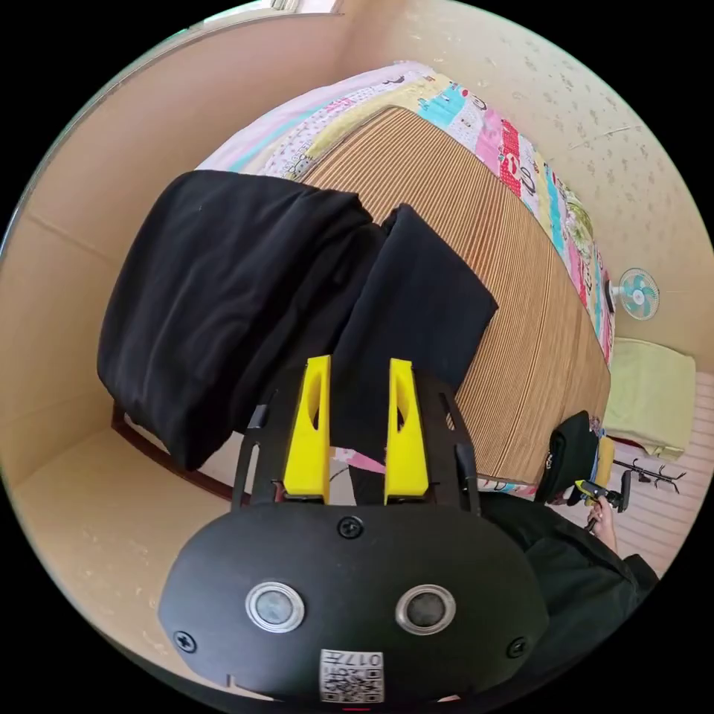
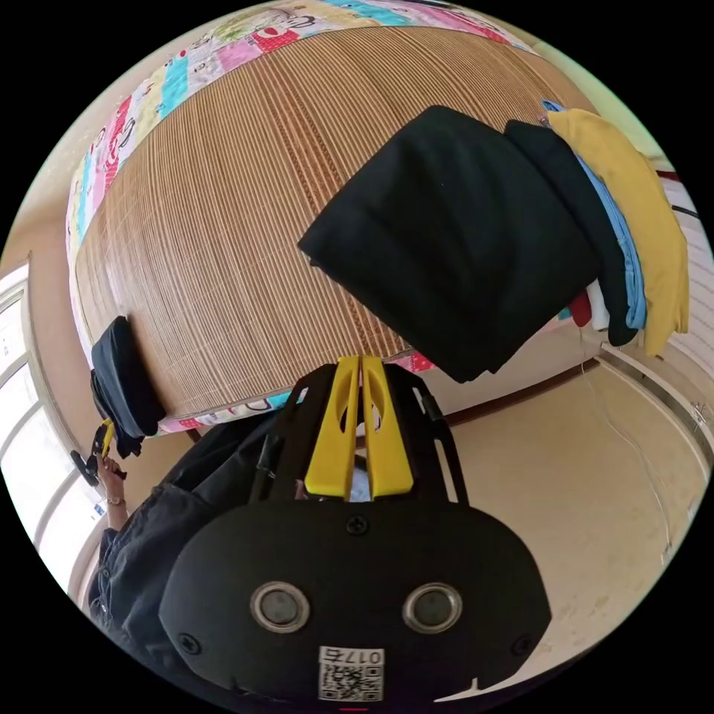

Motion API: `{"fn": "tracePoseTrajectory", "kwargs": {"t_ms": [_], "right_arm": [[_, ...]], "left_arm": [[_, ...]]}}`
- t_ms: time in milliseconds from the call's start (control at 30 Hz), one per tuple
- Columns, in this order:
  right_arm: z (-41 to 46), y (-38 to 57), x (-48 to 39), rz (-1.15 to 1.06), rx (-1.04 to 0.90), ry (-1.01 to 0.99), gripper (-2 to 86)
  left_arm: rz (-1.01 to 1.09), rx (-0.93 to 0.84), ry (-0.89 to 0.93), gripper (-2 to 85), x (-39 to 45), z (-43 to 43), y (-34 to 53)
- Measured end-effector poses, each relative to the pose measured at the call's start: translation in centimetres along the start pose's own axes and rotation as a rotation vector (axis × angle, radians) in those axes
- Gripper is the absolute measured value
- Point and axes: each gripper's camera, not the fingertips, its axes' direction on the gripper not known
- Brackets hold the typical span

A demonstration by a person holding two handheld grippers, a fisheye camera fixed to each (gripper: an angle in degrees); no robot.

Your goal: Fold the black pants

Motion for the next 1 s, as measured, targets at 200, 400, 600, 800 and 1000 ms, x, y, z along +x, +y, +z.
{"fn": "tracePoseTrajectory", "kwargs": {"t_ms": [200, 400, 600, 800, 1000], "right_arm": [[1.0, 3.4, -4.7, -0.067, -0.046, -0.151, 0.3], [-1.1, 5.0, -10.5, -0.316, -0.023, -0.24, 0.6], [-2.4, 3.7, -22.5, -0.664, 0.036, -0.205, 3.4], [3.9, 2.9, -39.1, -1.021, -0.019, 0.005, 12.3], [14.4, 4.4, -53.8, -1.281, -0.179, 0.158, 16.6]], "left_arm": [[0.132, -0.109, 0.189, 5.3, 0.8, 4.0, 0.1], [0.479, -0.071, 0.607, 4.6, 11.2, 0.4, 4.7], [0.847, -0.441, 0.635, 4.1, 21.9, 5.7, 11.2], [0.874, -0.489, 0.745, 2.4, 19.2, 5.4, 16.3], [0.465, -0.376, 0.795, 5.2, 7.0, 5.4, 14.9]]}}
